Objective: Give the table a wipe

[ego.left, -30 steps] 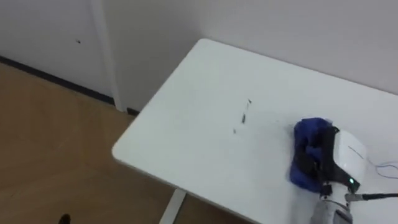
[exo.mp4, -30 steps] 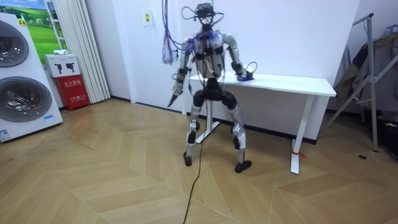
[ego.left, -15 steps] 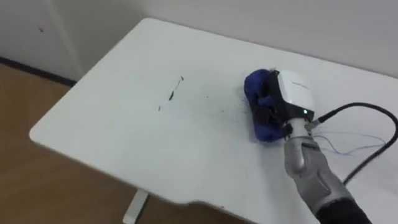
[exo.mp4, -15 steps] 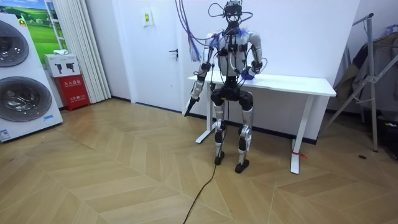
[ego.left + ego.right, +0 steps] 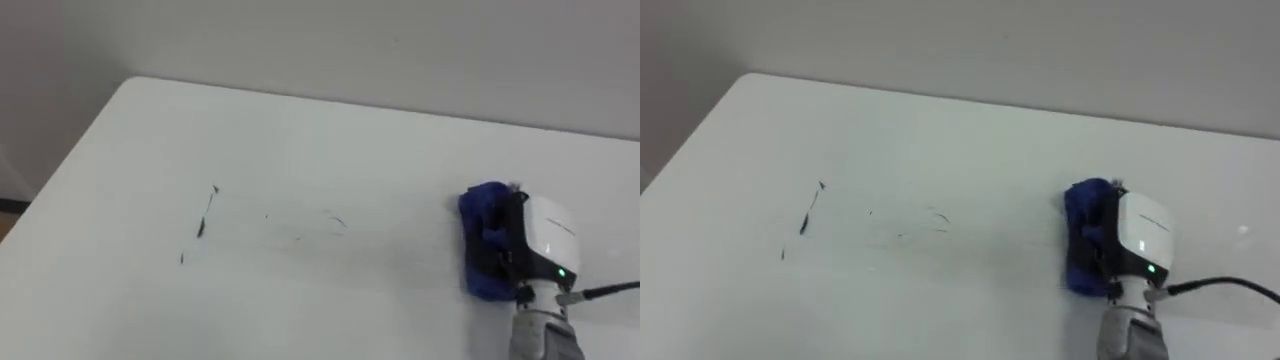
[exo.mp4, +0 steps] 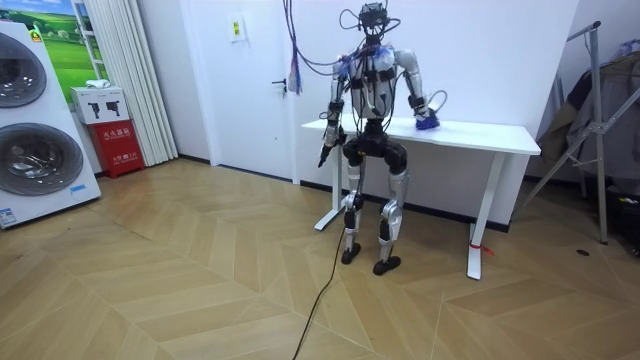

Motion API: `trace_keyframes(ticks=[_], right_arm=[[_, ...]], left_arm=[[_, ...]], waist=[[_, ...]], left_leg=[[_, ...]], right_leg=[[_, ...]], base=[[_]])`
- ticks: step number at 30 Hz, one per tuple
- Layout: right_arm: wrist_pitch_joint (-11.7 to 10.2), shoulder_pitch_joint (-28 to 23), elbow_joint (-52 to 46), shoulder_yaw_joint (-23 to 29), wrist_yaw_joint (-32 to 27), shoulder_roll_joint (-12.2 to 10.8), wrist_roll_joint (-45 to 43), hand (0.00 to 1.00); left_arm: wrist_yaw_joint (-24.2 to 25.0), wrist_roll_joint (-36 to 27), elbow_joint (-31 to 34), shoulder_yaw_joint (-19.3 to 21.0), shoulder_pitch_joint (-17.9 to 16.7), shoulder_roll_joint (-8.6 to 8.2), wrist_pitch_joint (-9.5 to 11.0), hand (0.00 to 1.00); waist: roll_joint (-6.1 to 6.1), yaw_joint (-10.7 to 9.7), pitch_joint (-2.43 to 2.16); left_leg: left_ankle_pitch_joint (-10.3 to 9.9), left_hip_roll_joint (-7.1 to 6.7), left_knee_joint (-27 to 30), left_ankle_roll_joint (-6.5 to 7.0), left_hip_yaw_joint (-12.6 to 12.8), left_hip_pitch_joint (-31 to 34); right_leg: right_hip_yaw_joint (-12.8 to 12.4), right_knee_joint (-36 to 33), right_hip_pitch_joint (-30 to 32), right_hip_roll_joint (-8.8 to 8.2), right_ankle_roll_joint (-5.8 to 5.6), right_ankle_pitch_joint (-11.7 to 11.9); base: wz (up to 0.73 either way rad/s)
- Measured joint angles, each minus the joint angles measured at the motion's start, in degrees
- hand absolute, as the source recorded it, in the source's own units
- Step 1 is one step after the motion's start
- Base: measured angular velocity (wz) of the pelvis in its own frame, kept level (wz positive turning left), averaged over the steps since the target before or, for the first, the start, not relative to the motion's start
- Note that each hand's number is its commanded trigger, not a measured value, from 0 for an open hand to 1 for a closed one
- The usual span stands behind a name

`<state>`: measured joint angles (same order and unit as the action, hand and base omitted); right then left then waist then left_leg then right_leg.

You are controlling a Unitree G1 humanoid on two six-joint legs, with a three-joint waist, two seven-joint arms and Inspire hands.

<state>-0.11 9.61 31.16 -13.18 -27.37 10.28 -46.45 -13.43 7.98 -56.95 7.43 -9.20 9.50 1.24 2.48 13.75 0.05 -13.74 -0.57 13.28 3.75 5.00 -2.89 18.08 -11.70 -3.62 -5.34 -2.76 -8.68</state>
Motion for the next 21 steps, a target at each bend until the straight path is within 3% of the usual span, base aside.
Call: trace_keyframes(ticks=[2, 4, 6, 10, 11, 13, 15, 16, 18, 19, 20, 21], right_arm=[[1.3, 6.1, -0.9, -4.4, 2.4, -1.8, -0.6, 1.0], [1.2, 11.7, -0.5, -7.9, 3.3, -4.0, -1.2, 1.0], [-0.3, 14.4, -0.5, -9.7, 4.4, -4.6, -1.2, 1.0], [-0.9, 11.4, 1.2, -9.7, 4.1, -3.9, -0.6, 1.0], [-2.4, 8.2, 1.7, -8.9, 3.0, -3.3, 0.6, 1.0], [-6.1, 2.3, -0.5, -6.4, -0.2, -3.0, 1.2, 1.0], [-11.2, -4.0, -0.7, -2.6, -4.4, -2.8, 1.3, 1.0], [-12.2, -5.4, -0.7, -1.2, -5.3, -2.8, 1.3, 1.0], [-14.3, -9.7, -0.5, 3.4, -10.0, -1.6, 1.3, 1.0], [-14.4, -11.0, -0.5, 4.1, -11.3, -0.8, 1.3, 1.0], [-14.4, -13.7, -0.4, 5.7, -13.0, 1.0, 1.6, 1.0], [-14.4, -14.8, 0.0, 6.3, -13.4, 1.8, 1.9, 1.0]], left_arm=[[0.1, 0.1, -0.4, -2.9, 0.5, 0.02, -0.5, 0.0], [0.1, 0.1, -0.4, -3.9, 0.9, 0.03, -1.2, 0.0], [0.1, 0.3, -0.7, -4.2, 0.1, 0.31, -2.4, 0.0], [0.3, 0.5, -0.4, -3.6, -4.1, 0.56, -4.8, 0.0], [0.5, 0.5, 0.3, -2.7, -5.3, 0.48, -5.1, 0.0], [0.5, 0.5, 1.9, -0.9, -7.5, 0.5, -4.9, 0.0], [0.4, 0.8, 1.8, 1.5, -8.9, 0.52, -4.7, 0.0], [0.4, 1.1, 1.8, 2.1, -9.1, 0.52, -4.5, 0.0], [-0.2, 1.8, 1.8, 4.7, -8.7, 1.15, -2.4, 0.0], [-0.3, 1.9, 1.9, 5.1, -8.7, 1.46, -2.0, 0.0], [-1.1, 1.7, 2.0, 5.9, -8.4, 1.84, -1.6, 0.0], [-1.4, 1.6, 2.1, 6.0, -8.4, 2.06, -1.4, 0.0]], waist=[[0.4, 1.3, 0.34], [0.88, 3.0, 1.23], [1.42, 4.6, 1.26], [0.9, 5.4, 1.4], [0.73, 5.4, 1.38], [0.6, 3.5, 1.29], [-0.38, -0.2, 0.89], [-0.71, -1.1, 0.93], [-1.13, -4.0, 0.66], [-1.29, -4.4, 0.42], [-1.14, -4.9, -0.44], [-1.0, -4.9, -0.83]], left_leg=[[0.1, 0.06, -0.2, -0.39, -0.9, 1.4], [0.4, -0.1, -0.3, -0.74, -1.7, 2.3], [0.8, -0.13, 0.1, -0.83, -4.3, 3.2], [0.8, -0.32, 0.3, -0.75, -5.3, 3.1], [0.8, -0.29, 0.3, -0.74, -5.9, 2.9], [0.8, -0.48, 0.2, -0.74, -6.2, 2.5], [0.8, -1.04, -0.1, -0.74, -6.4, 0.6], [0.9, -1.08, -0.5, -0.76, -6.0, 0.0], [0.9, -1.34, -2.4, -0.71, -5.0, -1.5], [0.9, -1.42, -2.6, -0.71, -5.1, -1.7], [0.9, -1.52, -2.7, -0.66, -5.1, -1.9], [0.9, -1.56, -2.7, -0.66, -5.0, -2.2]], right_leg=[[1.0, 0.0, 1.3, 0.23, 0.22, 0.2], [1.8, 0.3, 1.8, 0.51, 0.36, 0.3], [3.8, 1.4, 1.4, 0.55, 0.37, 0.3], [4.0, 2.2, 0.1, 0.37, 0.35, 0.3], [4.0, 2.0, 0.2, 0.35, 0.35, 0.2], [3.7, 2.5, -0.6, 0.26, 0.35, 0.2], [3.8, 3.1, -3.0, -0.19, 0.22, 0.2], [3.8, 3.1, -3.5, -0.22, 0.18, 0.2], [3.4, 4.0, -4.5, -0.39, -0.35, -0.1], [3.3, 4.2, -4.8, -0.43, -0.4, -0.1], [3.3, 4.1, -5.5, -0.52, -0.5, -0.1], [3.3, 4.1, -5.7, -0.58, -0.52, -0.1]], base=[[0.08], [0.32], [0.75], [0.46], [0.18], [0.17], [0.14], [0.0], [-0.12], [-0.09], [-0.04], [-0.06]])
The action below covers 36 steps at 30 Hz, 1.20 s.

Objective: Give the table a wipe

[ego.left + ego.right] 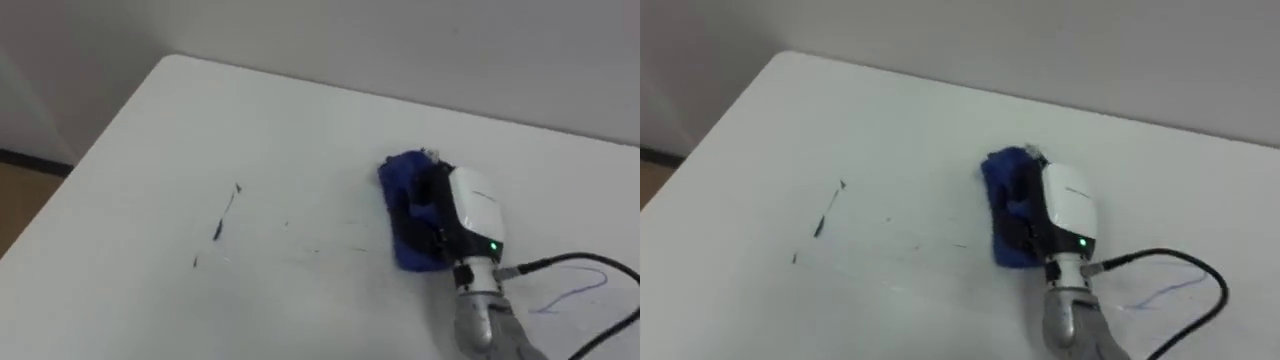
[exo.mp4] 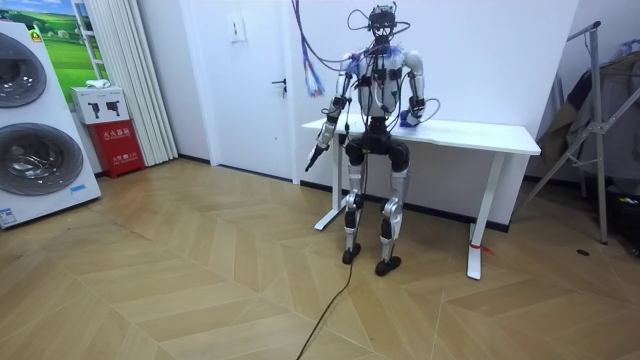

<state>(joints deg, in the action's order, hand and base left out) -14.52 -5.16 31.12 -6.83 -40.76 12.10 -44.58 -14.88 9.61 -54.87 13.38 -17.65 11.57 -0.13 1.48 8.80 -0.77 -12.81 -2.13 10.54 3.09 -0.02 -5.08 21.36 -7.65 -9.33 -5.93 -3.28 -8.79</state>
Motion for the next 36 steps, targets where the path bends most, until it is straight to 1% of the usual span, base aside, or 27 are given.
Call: trace_keyframes(ticks=[1, 4, 6, 7, 9, 10, 11, 12, 13, 14, 15, 16, 17, 19, 20, 22, 23, 24, 25, 27, 28, 30, 32, 33, 34, 35, 36], right_arm=[[0.0, -1.2, 1.1, 1.3, -0.5, 1.2, 0.9, 1.0], [1.1, 1.0, 4.5, 1.9, -0.1, 1.6, 3.6, 1.0], [4.6, 3.4, 4.2, 0.2, 1.8, 1.2, 4.5, 1.0], [5.9, 4.2, 4.1, -0.4, 2.4, 1.0, 4.4, 1.0], [10.0, 8.1, 4.0, -4.1, 5.8, 0.7, 4.3, 1.0], [11.1, 9.1, 3.8, -5.2, 6.9, 0.6, 4.2, 1.0], [13.1, 10.9, 3.0, -7.0, 9.5, -0.3, 3.4, 1.0], [14.7, 12.9, 1.8, -9.3, 12.0, -1.4, 1.5, 1.0], [15.3, 14.2, 1.4, -10.6, 13.0, -1.9, 0.9, 1.0], [16.0, 17.1, 1.4, -13.3, 15.0, -3.1, -0.1, 1.0], [16.3, 18.3, 1.5, -14.2, 15.8, -3.6, -0.4, 1.0], [16.9, 20.4, 1.5, -15.6, 17.2, -5.4, -0.7, 1.0], [17.0, 21.8, 1.5, -16.8, 18.2, -6.3, -0.7, 1.0], [16.9, 22.6, 1.3, -17.8, 19.0, -6.5, -0.7, 1.0], [16.5, 22.5, 1.3, -17.8, 19.0, -6.4, -0.8, 1.0], [14.5, 21.5, 1.0, -17.6, 18.1, -5.4, -0.8, 1.0], [13.1, 19.7, 0.9, -17.3, 17.2, -5.0, -0.9, 1.0], [11.4, 17.6, 0.8, -16.5, 15.3, -4.9, -0.8, 1.0], [10.6, 16.5, 0.6, -16.0, 14.5, -4.9, -0.7, 1.0], [7.6, 12.6, 0.4, -13.2, 11.5, -4.7, -0.9, 1.0], [6.9, 11.5, 0.4, -12.3, 10.7, -4.7, -0.9, 1.0], [3.9, 6.5, 0.7, -9.0, 6.0, -3.8, -0.9, 1.0], [2.4, 3.6, 0.8, -6.5, 2.8, -2.2, -0.7, 1.0], [1.8, 2.8, 1.9, -5.0, 1.3, -1.6, -0.2, 1.0], [1.9, 2.8, 2.3, -4.7, 1.2, -1.2, 0.4, 1.0], [2.1, 3.0, 3.5, -4.4, 1.2, -0.8, 1.7, 1.0], [2.3, 4.1, 5.2, -4.2, 1.1, -0.8, 2.1, 1.0]], left_arm=[[-0.2, -0.3, 0.5, -0.1, 0.1, 0.25, 0.2, 0.0], [-0.3, -1.1, 1.4, -1.9, 0.5, -0.21, 0.3, 0.0], [-0.3, -1.4, 1.9, -4.1, 2.0, -1.04, 0.3, 0.0], [-0.3, -1.8, 1.9, -4.8, 2.4, -1.18, 0.3, 0.0], [-0.4, -2.8, 1.0, -8.0, 3.5, -1.66, 0.1, 0.0], [-0.4, -2.7, 0.3, -8.3, 4.0, -1.85, 0.1, 0.0], [-0.4, -2.7, -1.0, -9.0, 4.8, -1.96, -0.1, 0.0], [-0.4, -2.4, -1.0, -9.2, 4.9, -2.05, -0.5, 0.0], [-0.4, -2.3, -1.0, -9.2, 4.9, -2.05, -0.8, 0.0], [-0.4, -2.3, -1.0, -9.2, 5.1, -2.03, -1.5, 0.0], [-0.4, -2.3, -1.0, -9.4, 5.2, -2.04, -1.8, 0.0], [-0.4, -2.3, -1.0, -9.8, 4.8, -2.03, -2.5, 0.0], [-0.3, -2.3, -0.6, -10.2, 4.9, -2.04, -2.9, 0.0], [0.5, -2.3, -0.4, -10.7, 3.9, -2.0, -3.8, 0.0], [0.8, -2.3, -0.3, -10.8, 3.0, -1.99, -4.1, 0.0], [1.1, -2.4, -0.3, -10.8, 1.9, -2.02, -4.5, 0.0], [1.5, -2.4, -0.3, -10.2, 1.6, -2.03, -4.6, 0.0], [1.6, -2.4, -0.3, -9.8, 1.6, -2.01, -4.5, 0.0], [1.6, -2.4, -0.3, -9.6, 1.7, -2.02, -4.5, 0.0], [1.5, -2.4, -0.2, -8.8, 1.4, -1.89, -4.2, 0.0], [1.5, -2.4, -0.2, -8.7, 1.6, -1.73, -4.1, 0.0], [1.0, -1.1, -0.2, -6.6, 2.0, -1.35, -3.1, 0.0], [0.3, 0.1, -0.3, -5.7, 2.5, -1.35, -2.6, 0.0], [0.2, 0.1, -0.4, -4.9, 2.8, -1.34, -2.3, 0.0], [0.0, 0.1, -0.4, -4.8, 2.9, -1.3, -2.2, 0.0], [-0.5, 0.0, -0.4, -4.8, 3.4, -1.29, -2.1, 0.0], [-0.8, 0.0, -0.3, -5.3, 3.9, -1.39, -1.7, 0.0]], waist=[[0.17, -0.3, -0.06], [0.51, -0.5, 0.04], [0.29, 0.8, 0.13], [0.32, 1.2, 0.13], [0.38, 2.9, 0.19], [0.34, 3.4, 0.21], [0.41, 4.6, 0.26], [0.66, 5.7, 0.41], [0.73, 6.1, 0.68], [0.97, 7.1, 1.13], [1.06, 7.6, 1.42], [1.28, 8.4, 1.69], [1.47, 9.2, 1.79], [1.43, 10.4, 1.8], [1.31, 10.5, 1.87], [1.23, 10.0, 1.91], [1.18, 9.4, 1.92], [1.02, 7.9, 1.92], [0.93, 7.4, 1.85], [0.34, 5.2, 1.64], [0.11, 4.6, 1.7], [-0.16, 3.0, 1.51], [-0.61, 2.1, 1.16], [-1.05, 2.1, 0.92], [-1.28, 2.2, 0.75], [-1.43, 2.3, 0.64], [-1.64, 2.4, 0.57]], left_leg=[[0.0, -0.01, -0.1, 0.0, 0.4, -0.9], [0.0, 0.12, -0.2, 0.02, 1.5, -1.5], [-0.4, 0.33, -0.4, 0.73, 2.0, -1.4], [-0.4, 0.4, -0.4, 0.74, 2.2, -1.3], [-0.1, 0.59, -0.2, 0.46, 2.9, -0.4], [0.1, 0.74, -0.3, 0.32, 3.1, -0.3], [0.3, 1.17, -0.3, -0.03, 3.6, 0.0], [0.5, 1.38, -0.3, -0.4, 4.1, 0.6], [0.7, 1.48, -0.3, -0.59, 4.2, 0.8], [0.9, 1.81, -0.2, -0.92, 4.1, 1.4], [1.0, 1.92, -0.2, -1.05, 4.0, 1.6], [1.2, 2.17, -0.2, -1.26, 3.7, 2.2], [1.2, 2.34, 0.2, -1.31, 3.5, 2.7], [1.3, 2.29, 0.3, -1.34, 2.8, 3.1], [1.4, 2.28, 0.3, -1.31, 2.2, 3.3], [1.4, 2.34, 0.3, -1.2, 2.1, 3.4], [1.4, 2.23, 0.3, -1.2, 2.1, 3.3], [1.4, 2.06, 0.3, -1.19, 1.7, 3.2], [1.4, 1.95, 0.3, -1.15, 1.8, 3.1], [1.5, 1.34, 0.3, -1.09, 2.0, 1.9], [1.5, 1.26, 0.2, -1.09, 2.3, 1.5], [1.4, 0.77, 0.1, -0.97, 4.7, 0.2], [1.0, 0.44, 0.2, -0.3, 5.7, -0.3], [0.6, 0.43, 0.2, 0.43, 6.5, -0.5], [0.4, 0.5, 0.3, 0.87, 7.1, -0.6], [0.1, 0.51, 0.9, 1.33, 8.2, -0.7], [-0.2, 0.62, 1.3, 1.77, 9.0, -0.9]], right_leg=[[-0.2, 0.0, -0.7, -0.03, -0.05, 0.0], [-0.7, -0.2, -0.8, -0.06, -0.27, 0.2], [-0.8, -0.1, -0.4, 0.19, -0.5, 0.2], [-0.8, -0.2, -0.2, 0.22, -0.5, 0.2], [-0.9, -0.5, 1.1, 0.33, -0.41, 0.3], [-1.1, -0.8, 1.4, 0.43, -0.29, 0.4], [-1.2, -1.2, 2.1, 0.76, -0.01, 0.5], [-1.0, -1.2, 2.8, 1.13, 0.42, 0.8], [-0.6, -1.2, 3.1, 1.29, 0.67, 1.0], [-0.2, -1.2, 3.7, 1.56, 0.96, 1.1], [-0.1, -1.2, 3.9, 1.7, 1.04, 1.1], [0.3, -1.1, 4.4, 1.89, 1.1, 1.1], [1.1, -1.0, 4.7, 2.01, 1.12, 1.2], [1.5, -1.1, 5.2, 2.01, 1.13, 1.2], [1.5, -1.0, 5.2, 1.94, 1.13, 1.2], [0.7, -0.9, 5.1, 1.81, 1.12, 1.1], [0.8, -0.9, 4.7, 1.7, 1.11, 1.1], [0.8, -0.7, 4.3, 1.55, 1.1, 1.1], [0.7, -0.8, 4.0, 1.39, 1.01, 1.1], [0.6, -0.8, 2.8, 0.72, 0.61, 0.8], [0.6, -0.8, 2.3, 0.58, 0.6, 0.8], [0.8, -1.1, 1.2, -0.23, -0.15, 0.3], [0.6, -1.6, 1.1, -0.86, -0.76, -0.1], [0.7, -2.9, 1.5, -1.2, -1.09, -0.5], [1.0, -4.2, 1.8, -1.59, -1.02, -0.9], [1.6, -6.8, 2.8, -2.77, -1.0, -1.6], [3.5, -9.5, 3.8, -3.69, -0.94, -2.0]], base=[[-0.13], [-0.25], [-0.19], [-0.24], [-0.24], [-0.19], [-0.22], [-0.2], [-0.14], [0.0], [0.09], [0.18], [0.33], [0.28], [0.21], [0.16], [0.25], [0.33], [0.33], [0.13], [0.0], [-0.08], [-0.2], [-0.34], [-0.43], [-0.35], [-0.35]])
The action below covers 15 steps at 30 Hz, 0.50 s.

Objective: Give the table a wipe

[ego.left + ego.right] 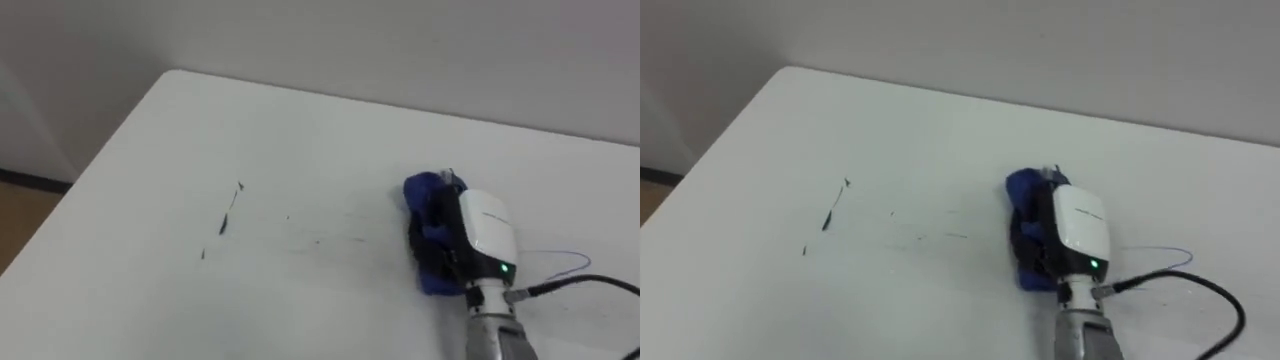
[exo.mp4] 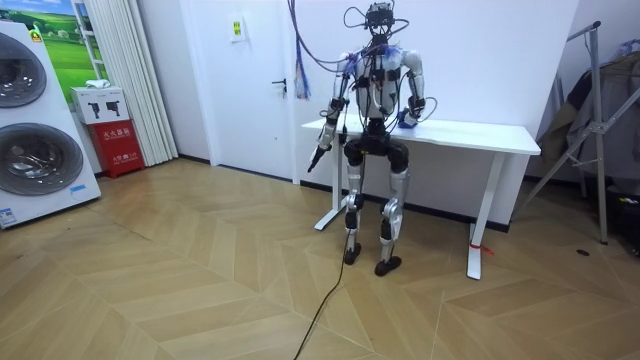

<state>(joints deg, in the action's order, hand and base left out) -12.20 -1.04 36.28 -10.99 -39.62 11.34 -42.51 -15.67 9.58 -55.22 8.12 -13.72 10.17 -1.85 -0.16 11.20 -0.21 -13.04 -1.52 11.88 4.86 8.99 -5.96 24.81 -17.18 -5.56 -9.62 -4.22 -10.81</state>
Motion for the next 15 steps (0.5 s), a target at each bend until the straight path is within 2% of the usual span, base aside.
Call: trace_keyframes(ticks=[1, 2, 3, 4, 6, 7, 8, 9, 10, 11, 12, 13, 15], right_arm=[[0.5, 1.0, 0.8, 0.0, 0.1, -0.1, 0.0, 1.0], [2.2, 3.1, 2.2, -0.8, 0.6, -0.8, -0.2, 1.0], [4.5, 5.0, 3.2, -1.6, 1.4, -1.5, -0.1, 1.0], [5.8, 5.9, 3.6, -1.7, 1.9, -2.0, -0.1, 1.0], [10.8, 8.7, 3.4, -3.3, 4.5, -3.6, -0.1, 1.0], [11.8, 9.6, 3.0, -4.2, 5.3, -3.7, -0.1, 1.0], [12.9, 12.1, 2.9, -5.9, 6.4, -4.3, -0.1, 1.0], [13.2, 13.4, 2.9, -6.4, 6.7, -4.3, -0.2, 1.0], [13.3, 15.8, 2.9, -7.6, 6.8, -5.1, 0.0, 1.0], [12.9, 17.3, 3.0, -8.0, 6.8, -5.2, 0.1, 1.0], [12.8, 17.9, 2.9, -8.0, 6.6, -5.1, 0.2, 1.0], [12.8, 17.8, 2.9, -8.0, 6.4, -5.0, 0.2, 1.0], [11.1, 15.9, 2.3, -7.0, 6.0, -5.0, 0.2, 1.0]], left_arm=[[0.0, 0.0, 0.0, -0.2, 0.3, -0.1, 0.2, 0.0], [-0.1, 0.0, -0.1, -0.6, 0.6, -0.13, 0.5, 0.0], [-0.4, 0.0, -0.2, -0.7, 1.0, -0.1, 0.8, 0.0], [-0.7, 0.0, -0.3, -0.9, 1.7, -0.07, 0.9, 0.0], [-2.5, -0.5, -2.6, -2.0, 2.8, 0.19, 1.7, 0.0], [-2.8, -0.5, -3.6, -2.2, 3.2, 0.3, 1.9, 0.0], [-2.9, -0.6, -5.2, -2.1, 4.2, 0.58, 1.8, 0.0], [-2.9, -0.9, -5.4, -2.2, 4.4, 0.78, 1.8, 0.0], [-2.9, -1.7, -5.4, -3.1, 5.0, 1.33, 1.8, 0.0], [-2.8, -2.3, -5.4, -4.6, 5.8, 1.87, 1.8, 0.0], [-2.5, -2.7, -5.4, -5.7, 6.1, 2.49, 1.9, 0.0], [-2.4, -2.8, -5.3, -6.3, 6.2, 2.88, 1.8, 0.0], [-1.4, -3.1, -4.5, -7.0, 6.1, 4.45, 0.9, 0.0]], waist=[[-0.16, 0.3, -0.02], [-0.4, 0.8, 0.01], [-0.61, 2.5, 0.04], [-0.67, 3.2, 0.06], [-0.84, 7.4, 0.1], [-0.66, 8.7, 0.2], [-0.23, 10.8, 0.41], [0.01, 11.6, 0.57], [0.41, 12.3, 0.92], [0.52, 12.5, 1.04], [0.85, 12.1, 1.13], [1.09, 11.6, 1.12], [2.13, 8.2, 1.19]], left_leg=[[-0.1, 0.13, 0.0, 0.15, 0.5, -0.1], [-0.5, 0.54, 0.4, 0.43, 1.7, -0.1], [-1.0, 1.3, 1.2, 0.5, 3.5, 0.1], [-1.3, 1.66, 2.1, 0.49, 4.0, 0.4], [-2.1, 3.26, 4.0, -0.08, 6.4, 1.2], [-2.3, 3.68, 4.6, -0.35, 7.1, 1.9], [-2.8, 5.02, 6.5, -0.84, 8.2, 4.0], [-3.1, 5.67, 7.7, -1.19, 8.2, 5.2], [-3.6, 7.11, 10.2, -1.88, 7.2, 8.0], [-3.9, 8.66, 12.2, -2.69, 5.2, 10.8], [-3.5, 9.15, 12.9, -3.52, 2.8, 12.6], [-3.3, 9.24, 13.1, -3.92, 1.4, 13.3], [-2.7, 10.05, 13.8, -6.01, -3.7, 14.8]], right_leg=[[0.9, -1.4, 0.6, -0.44, -0.02, -0.1], [2.3, -4.4, 2.0, -1.21, 0.07, 0.0], [3.0, -8.3, 3.9, -2.15, 0.25, 0.1], [3.8, -11.2, 4.8, -3.09, 0.52, 0.0], [3.7, -22.4, 7.7, -8.39, 0.89, -0.9], [3.5, -23.8, 8.6, -9.89, 0.75, -1.2], [3.3, -24.6, 9.9, -12.57, 0.5, -1.3], [3.2, -24.1, 10.4, -13.72, 0.43, -1.4], [3.3, -21.5, 10.5, -15.2, 0.2, -1.3], [2.9, -17.8, 10.2, -15.65, -0.54, -0.9], [2.8, -13.7, 9.3, -16.32, -1.74, 0.0], [2.6, -11.3, 8.4, -16.45, -2.31, 0.5], [3.1, -4.3, 5.4, -16.26, -2.14, 4.3]], base=[[-0.37], [-0.57], [-0.57], [-0.58], [-0.64], [-0.75], [-0.53], [-0.35], [0.1], [0.53], [0.76], [1.1], [1.21]])
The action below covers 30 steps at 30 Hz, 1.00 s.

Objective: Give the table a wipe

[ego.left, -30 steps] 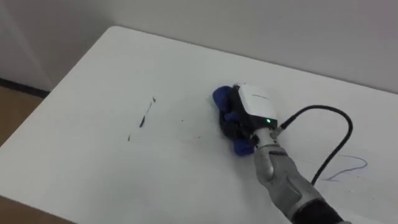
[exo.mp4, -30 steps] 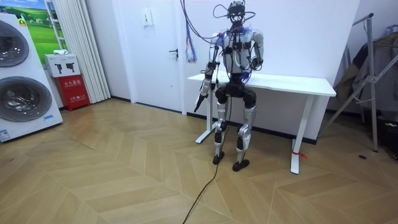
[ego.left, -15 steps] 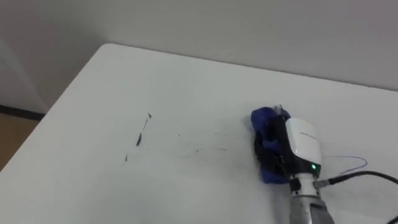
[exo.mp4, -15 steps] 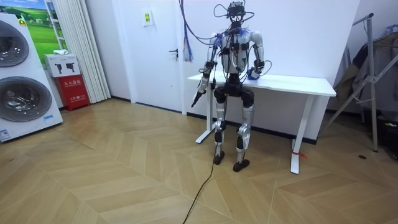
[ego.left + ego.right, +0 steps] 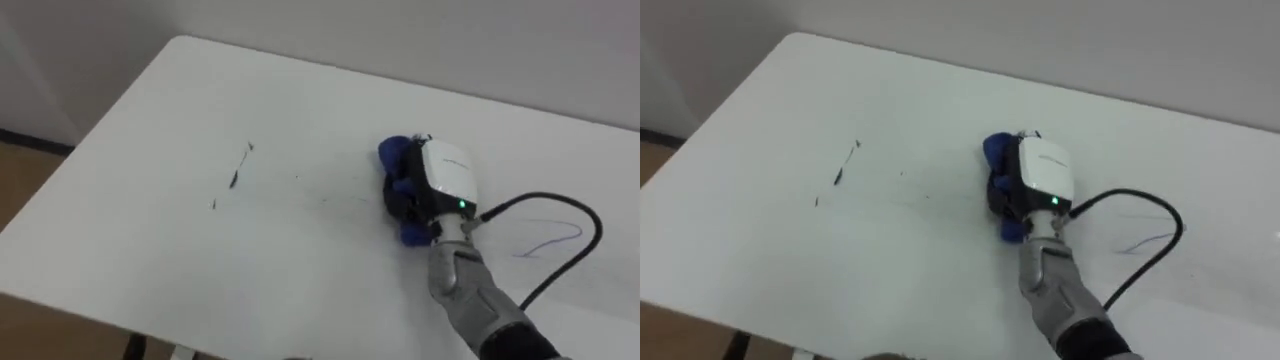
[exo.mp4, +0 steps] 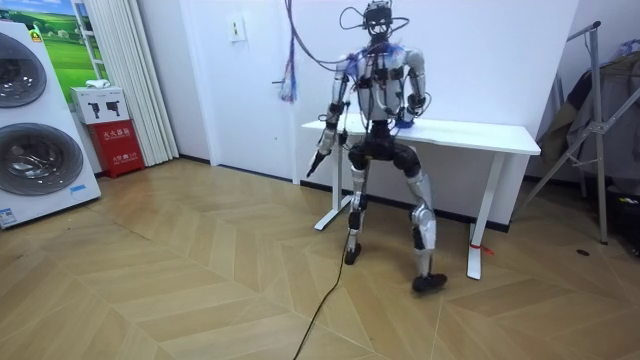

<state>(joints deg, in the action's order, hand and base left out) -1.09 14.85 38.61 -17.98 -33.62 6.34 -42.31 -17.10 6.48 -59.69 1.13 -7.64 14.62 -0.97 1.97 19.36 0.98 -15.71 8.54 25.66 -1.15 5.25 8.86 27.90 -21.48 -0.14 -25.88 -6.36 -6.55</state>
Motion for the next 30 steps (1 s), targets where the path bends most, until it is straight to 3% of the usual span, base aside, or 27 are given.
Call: trace_keyframes(ticks=[1, 2, 3, 4, 5, 6, 7, 8, 9, 10, 11, 13, 15, 16, 17, 18, 19, 21, 23, 27, 28, 30], right_arm=[[-0.7, -0.9, -0.3, 0.6, 0.0, 0.0, 0.0, 1.0], [-2.4, -3.1, -0.7, 1.6, -0.3, 0.1, 0.0, 1.0], [-4.5, -5.4, -2.0, 2.7, -0.3, 0.3, -0.4, 1.0], [-5.3, -6.5, -2.7, 3.2, -0.2, 0.6, -0.9, 1.0], [-6.5, -8.9, -4.1, 4.5, -0.4, 1.5, -1.8, 1.0], [-7.4, -11.6, -5.1, 5.8, -0.7, 3.2, -2.6, 1.0], [-7.5, -12.3, -5.6, 6.3, -0.7, 4.2, -2.9, 1.0], [-7.6, -14.2, -5.7, 7.7, -1.0, 5.8, -2.8, 1.0], [-7.4, -15.2, -5.1, 9.8, -0.7, 6.6, -2.5, 1.0], [-6.9, -15.3, -4.9, 10.5, -0.4, 6.9, -2.3, 1.0], [-5.4, -14.6, -5.0, 10.9, 1.0, 7.3, -2.0, 1.0], [-2.7, -12.4, -5.3, 11.1, 3.4, 7.0, -1.9, 1.0], [-0.1, -6.8, -5.3, 8.3, 6.6, 6.4, -2.0, 1.0], [0.1, -5.2, -5.3, 7.3, 7.2, 6.3, -2.0, 1.0], [0.4, -2.3, -5.3, 5.5, 8.1, 5.6, -2.0, 1.0], [0.4, -0.3, -5.7, 3.4, 8.8, 4.8, -2.5, 1.0], [0.3, 0.1, -5.8, 2.6, 8.8, 3.8, -2.8, 1.0], [-1.7, -0.8, -5.6, 0.2, 8.9, 1.7, -3.9, 1.0], [-3.6, -2.7, -5.8, 0.2, 7.3, 1.9, -3.5, 1.0], [-8.0, -8.1, -6.0, 3.2, 0.7, 2.6, -5.9, 1.0], [-8.6, -9.9, -6.1, 4.3, -0.3, 2.6, -6.0, 1.0], [-10.0, -16.8, -6.1, 8.7, -4.2, 3.6, -6.6, 1.0]], left_arm=[[0.2, -0.1, 0.2, 0.2, -0.1, 0.34, -0.2, 0.0], [0.3, -0.1, 1.1, 0.9, -0.6, 0.56, -0.4, 0.0], [0.4, -0.1, 1.8, 2.0, -1.9, 0.7, -0.3, 0.0], [0.4, -0.1, 2.0, 2.9, -2.6, 0.7, -0.3, 0.0], [0.4, -0.2, 2.6, 4.9, -4.2, 0.74, -0.1, 0.0], [0.3, -0.1, 2.4, 5.9, -5.5, 0.12, 0.1, 0.0], [0.4, -0.1, 2.5, 5.8, -5.9, -0.44, 0.1, 0.0], [0.6, -0.1, 2.6, 5.7, -7.5, -1.21, 0.4, 0.0], [0.7, 0.0, 2.6, 5.6, -7.7, -2.19, 0.7, 0.0], [1.0, 0.6, 2.5, 5.6, -8.1, -2.94, 0.7, 0.0], [1.5, 1.7, 2.2, 5.5, -8.9, -4.2, 0.7, 0.0], [2.3, 2.1, 1.3, 5.5, -8.9, -4.97, 0.7, 0.0], [3.1, 2.0, 1.1, 5.2, -8.8, -5.35, 0.5, 0.0], [3.4, 2.0, 1.1, 5.1, -8.7, -5.34, 0.4, 0.0], [4.1, 1.9, 1.2, 5.1, -8.6, -5.32, 0.2, 0.0], [4.1, 1.5, 1.2, 5.2, -8.7, -5.26, -0.1, 0.0], [4.1, 1.0, 1.2, 5.2, -8.5, -5.08, -0.4, 0.0], [4.2, -0.6, 1.5, 5.4, -8.4, -5.23, -1.2, 0.0], [4.1, -1.5, 3.2, 5.5, -8.6, -5.29, -1.6, 0.0], [3.5, -1.9, 5.9, 6.5, -6.6, -5.14, -1.3, 0.0], [3.5, -1.9, 6.1, 7.2, -6.2, -5.17, -0.9, 0.0], [3.6, -1.6, 6.8, 9.0, -6.1, -4.77, 0.4, 0.0]], waist=[[0.34, -0.4, -0.07], [0.7, -0.5, -0.08], [1.04, -1.5, -0.2], [1.2, -2.3, -0.28], [1.65, -3.7, -0.41], [0.8, -4.7, -1.22], [0.0, -5.3, -1.61], [-0.14, -6.2, -1.85], [0.43, -6.8, -1.68], [0.39, -6.6, -1.58], [-0.06, -6.2, -1.42], [-0.54, -5.7, -1.16], [-1.9, -2.6, -0.1], [-2.12, -1.8, 0.1], [-3.18, -0.3, 0.29], [-3.08, 0.4, 0.33], [-2.68, 0.5, 0.29], [-2.53, 0.7, 0.1], [-2.84, -0.9, 0.22], [-2.75, -7.2, 0.08], [-2.57, -7.9, -0.13], [-2.27, -10.0, -1.39]], left_leg=[[0.1, 0.27, 0.0, -0.71, -0.9, -0.1], [0.1, 1.52, -0.1, -2.36, -1.7, -0.7], [0.1, 3.08, -0.1, -4.36, -1.9, -1.4], [0.1, 3.91, -0.1, -5.39, -2.4, -1.7], [0.6, 5.65, -0.6, -7.81, -2.5, -2.6], [1.6, 8.15, -1.5, -10.18, -2.2, -3.7], [2.6, 9.67, -2.0, -10.87, -2.1, -4.3], [5.6, 11.08, -2.6, -10.22, -1.4, -4.7], [8.5, 11.43, -1.5, -7.21, -0.5, -4.4], [9.4, 11.54, 0.0, -6.66, -0.5, -4.2], [9.4, 11.26, 3.6, -6.26, -0.5, -2.9], [7.9, 9.18, 9.1, -4.66, -0.6, 0.5], [3.9, 4.26, 12.3, -3.23, -0.5, 3.5], [3.2, 2.93, 11.8, -2.74, -0.4, 4.0], [2.9, 0.44, 8.6, -2.06, -0.3, 4.1], [2.9, -0.89, 4.8, -2.13, 0.1, 3.1], [3.3, -1.17, 3.2, -2.27, 0.4, 2.4], [5.0, -1.97, -2.6, -2.3, 1.1, 0.1], [5.7, -2.71, -4.7, -1.92, 1.0, -0.6], [9.0, -4.64, -10.0, -0.86, 0.5, -2.2], [9.3, -5.0, -10.6, -0.74, 0.4, -2.8], [9.3, -5.98, -11.8, -0.2, -0.1, -4.6]], right_leg=[[0.2, 1.2, -0.5, 0.25, -0.06, 1.0], [0.2, 3.6, -1.0, 1.18, 0.0, 2.7], [-0.4, 5.4, -1.0, 2.61, -0.4, 3.9], [-0.9, 6.0, -1.0, 3.82, -0.61, 4.1], [-0.9, 5.7, -0.7, 6.34, -0.61, 4.8], [0.7, 3.6, -1.0, 8.31, -3.68, 1.2], [1.2, 2.2, -1.0, 9.7, -2.62, -0.2], [2.2, -0.4, -1.2, 10.51, -1.74, -3.5], [2.5, -2.4, -1.4, 10.55, -0.78, -6.1], [2.4, -2.7, -1.8, 11.02, -0.17, -6.8], [2.0, -3.3, -1.9, 12.12, 1.01, -7.9], [1.5, -5.0, -1.2, 12.62, 2.5, -9.9], [-1.0, -6.2, 0.3, 14.53, 4.48, -10.7], [-1.3, -6.3, 0.7, 14.94, 4.88, -10.7], [-2.8, -6.3, 1.8, 15.75, 5.28, -10.7], [-4.2, -5.8, 2.8, 16.39, 5.34, -10.7], [-4.8, -5.0, 3.0, 16.56, 5.13, -10.5], [-4.8, 0.8, 1.2, 17.87, 4.68, -8.0], [-3.6, 4.0, -0.4, 17.98, 4.16, -6.8], [-2.4, 8.0, -2.1, 17.37, 3.41, -4.1], [-2.3, 8.6, -2.7, 17.1, 3.22, -4.0], [-1.4, 10.1, -5.4, 16.58, 1.63, -3.8]], base=[[0.79], [0.35], [0.22], [0.21], [0.23], [0.21], [0.32], [0.39], [0.32], [-0.04], [-0.2], [-0.26], [-0.63], [-0.72], [-0.66], [-0.58], [-0.34], [-0.08], [0.2], [0.19], [0.17], [0.14]])
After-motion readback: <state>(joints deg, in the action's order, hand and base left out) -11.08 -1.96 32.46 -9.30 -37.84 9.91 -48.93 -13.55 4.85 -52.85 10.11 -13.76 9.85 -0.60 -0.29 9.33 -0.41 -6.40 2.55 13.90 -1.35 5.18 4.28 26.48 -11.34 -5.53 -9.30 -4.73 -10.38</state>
